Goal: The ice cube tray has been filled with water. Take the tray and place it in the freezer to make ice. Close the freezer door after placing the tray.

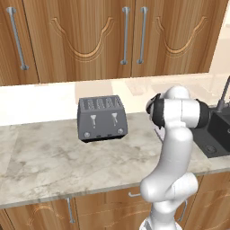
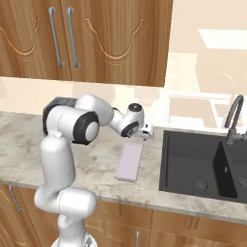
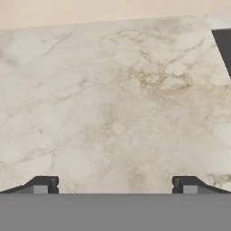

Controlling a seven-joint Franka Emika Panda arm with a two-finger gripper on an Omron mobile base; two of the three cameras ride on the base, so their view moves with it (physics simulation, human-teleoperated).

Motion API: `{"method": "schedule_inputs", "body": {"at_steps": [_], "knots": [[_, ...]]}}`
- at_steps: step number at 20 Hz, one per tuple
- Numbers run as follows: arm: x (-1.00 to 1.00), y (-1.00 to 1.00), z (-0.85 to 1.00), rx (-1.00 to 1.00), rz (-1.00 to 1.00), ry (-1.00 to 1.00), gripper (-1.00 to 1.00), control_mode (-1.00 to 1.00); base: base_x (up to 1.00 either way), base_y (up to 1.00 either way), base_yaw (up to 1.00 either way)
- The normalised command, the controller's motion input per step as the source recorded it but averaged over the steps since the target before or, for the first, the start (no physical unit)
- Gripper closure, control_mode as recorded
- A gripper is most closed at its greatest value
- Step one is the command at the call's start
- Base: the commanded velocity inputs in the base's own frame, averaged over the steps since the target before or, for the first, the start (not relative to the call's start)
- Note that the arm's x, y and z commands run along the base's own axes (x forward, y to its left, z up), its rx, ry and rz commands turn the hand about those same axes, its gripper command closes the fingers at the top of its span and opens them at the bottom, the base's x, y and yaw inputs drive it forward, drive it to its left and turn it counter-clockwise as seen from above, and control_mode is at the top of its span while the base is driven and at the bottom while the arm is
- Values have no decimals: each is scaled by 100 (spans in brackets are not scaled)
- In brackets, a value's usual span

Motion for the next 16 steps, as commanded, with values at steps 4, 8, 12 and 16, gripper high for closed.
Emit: {"method": "schedule_inputs", "body": {"at_steps": [4, 8, 12, 16], "knots": [[37, 0, -41, 0, 0, 0, -100, -100, 0, 0, 0], [11, 0, -46, 0, 1, 1, -100, -100, 0, 0, 0], [-28, 0, -49, 0, 4, 6, -100, -100, 0, 0, 0], [-87, 0, -46, 0, 4, 7, -100, -100, 0, 0, 0]]}}
